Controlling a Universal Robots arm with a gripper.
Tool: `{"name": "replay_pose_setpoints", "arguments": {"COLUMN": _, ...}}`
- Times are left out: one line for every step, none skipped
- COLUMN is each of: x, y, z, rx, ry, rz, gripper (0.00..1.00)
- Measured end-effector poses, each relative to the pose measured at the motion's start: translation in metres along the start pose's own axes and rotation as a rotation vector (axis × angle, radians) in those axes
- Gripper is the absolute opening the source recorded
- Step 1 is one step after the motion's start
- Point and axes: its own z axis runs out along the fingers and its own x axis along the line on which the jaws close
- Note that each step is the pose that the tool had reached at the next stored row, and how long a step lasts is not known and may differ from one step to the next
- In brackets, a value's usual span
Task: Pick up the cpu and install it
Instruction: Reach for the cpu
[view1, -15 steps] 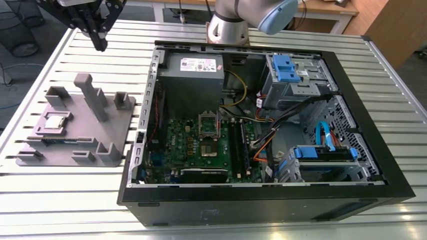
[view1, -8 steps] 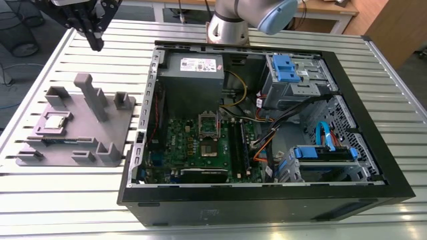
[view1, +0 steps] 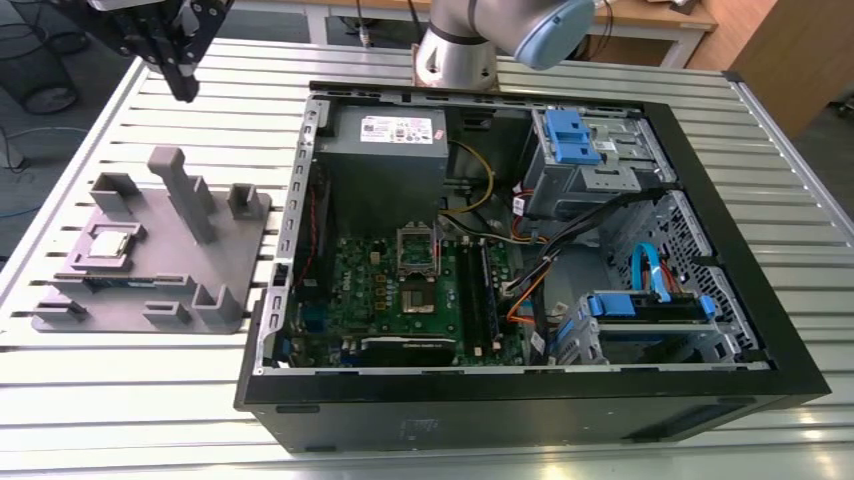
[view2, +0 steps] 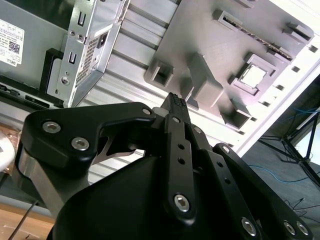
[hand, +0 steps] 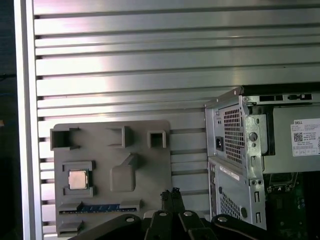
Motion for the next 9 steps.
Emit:
{"name": "replay_pose_setpoints", "arguments": {"x": 0.0009, "y": -0.0001, "z": 0.0000, "rx": 0.0000, "ry": -0.0001, "rz": 0.000, "gripper": 0.11}}
{"name": "replay_pose_setpoints", "arguments": {"x": 0.0019, "y": -0.0001, "z": -0.0001, "rx": 0.0000, "ry": -0.0001, "rz": 0.000, "gripper": 0.11}}
{"name": "replay_pose_setpoints", "arguments": {"x": 0.0028, "y": -0.0002, "z": -0.0001, "rx": 0.0000, "ry": -0.0003, "rz": 0.000, "gripper": 0.11}}
{"name": "replay_pose_setpoints", "arguments": {"x": 0.0037, "y": -0.0003, "z": -0.0001, "rx": 0.0000, "ry": -0.0004, "rz": 0.000, "gripper": 0.11}}
{"name": "replay_pose_setpoints", "arguments": {"x": 0.0047, "y": -0.0003, "z": -0.0001, "rx": -0.0001, "ry": -0.0005, "rz": 0.000, "gripper": 0.11}}
{"name": "replay_pose_setpoints", "arguments": {"x": 0.0056, "y": -0.0004, "z": -0.0002, "rx": 0.0000, "ry": -0.0006, "rz": 0.000, "gripper": 0.11}}
{"name": "replay_pose_setpoints", "arguments": {"x": 0.0064, "y": -0.0005, "z": -0.0002, "rx": -0.0001, "ry": -0.0007, "rz": 0.000, "gripper": 0.11}}
{"name": "replay_pose_setpoints", "arguments": {"x": 0.0074, "y": -0.0005, "z": -0.0002, "rx": -0.0001, "ry": -0.0008, "rz": 0.000, "gripper": 0.11}}
{"name": "replay_pose_setpoints", "arguments": {"x": 0.0084, "y": -0.0006, "z": -0.0003, "rx": -0.0001, "ry": -0.0009, "rz": 0.000, "gripper": 0.11}}
